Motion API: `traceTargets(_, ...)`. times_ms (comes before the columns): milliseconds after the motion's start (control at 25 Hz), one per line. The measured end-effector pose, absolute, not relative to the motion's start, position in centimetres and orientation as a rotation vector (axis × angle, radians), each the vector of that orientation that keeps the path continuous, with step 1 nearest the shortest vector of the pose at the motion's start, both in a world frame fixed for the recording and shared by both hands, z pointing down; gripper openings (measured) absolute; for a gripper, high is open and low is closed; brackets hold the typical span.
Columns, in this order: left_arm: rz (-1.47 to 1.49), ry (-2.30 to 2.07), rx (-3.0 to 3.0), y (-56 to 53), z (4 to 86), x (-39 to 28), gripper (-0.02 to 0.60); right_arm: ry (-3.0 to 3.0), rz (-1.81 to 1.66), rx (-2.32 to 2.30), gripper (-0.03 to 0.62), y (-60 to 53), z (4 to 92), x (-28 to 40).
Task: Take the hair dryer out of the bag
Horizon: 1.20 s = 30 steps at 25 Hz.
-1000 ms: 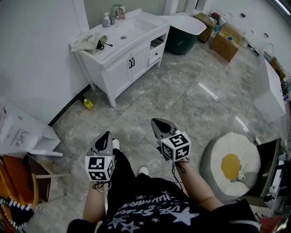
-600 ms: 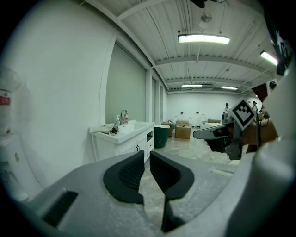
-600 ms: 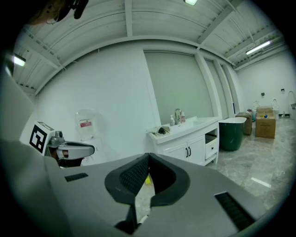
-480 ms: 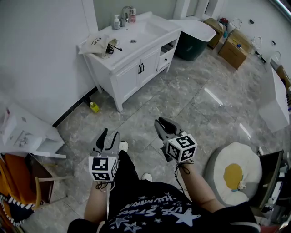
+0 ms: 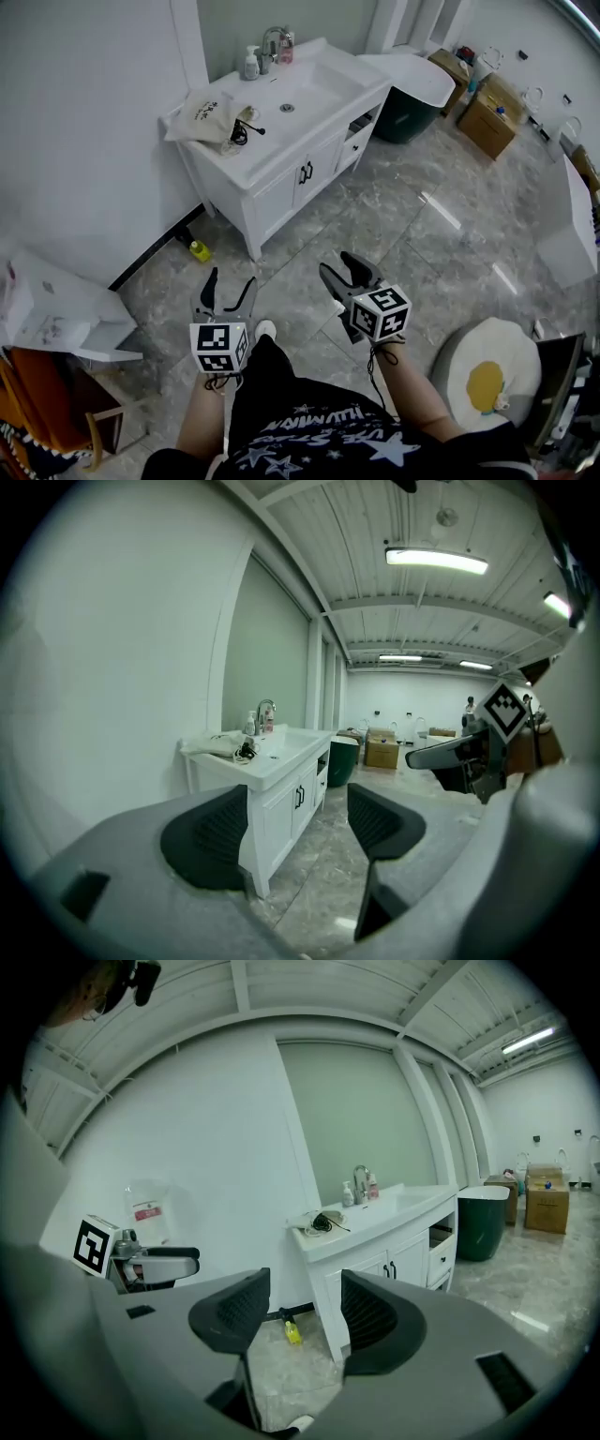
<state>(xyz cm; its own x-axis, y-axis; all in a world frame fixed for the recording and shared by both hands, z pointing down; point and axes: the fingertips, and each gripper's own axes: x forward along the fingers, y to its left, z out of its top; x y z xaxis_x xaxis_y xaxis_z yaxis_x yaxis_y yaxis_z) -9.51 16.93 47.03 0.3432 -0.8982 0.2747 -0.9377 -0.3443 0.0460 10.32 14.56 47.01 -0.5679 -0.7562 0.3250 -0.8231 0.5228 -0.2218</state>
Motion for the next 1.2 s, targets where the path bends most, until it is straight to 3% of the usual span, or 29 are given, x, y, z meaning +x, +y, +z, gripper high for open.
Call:
traceTargets(520, 0.305, -1.597, 2.412, -2.4, 46.0, -17.7, 0.331, -2.529, 0.518, 1.469, 0.224, -4.9, 43.2, 3.6)
traceTargets(1040, 0.403, -1.715, 2.324, -12.5, 46.8, -16.8, 0.326, -2.596, 0.536, 1.296, 0.219, -18.8, 45.1, 2.9)
traceTargets(1200, 0.479, -1.862, 2.2, -17.1, 48.0, -16.1, 0.285, -2.689, 0.535, 1.131, 0.218, -25.8, 45.5, 2.1)
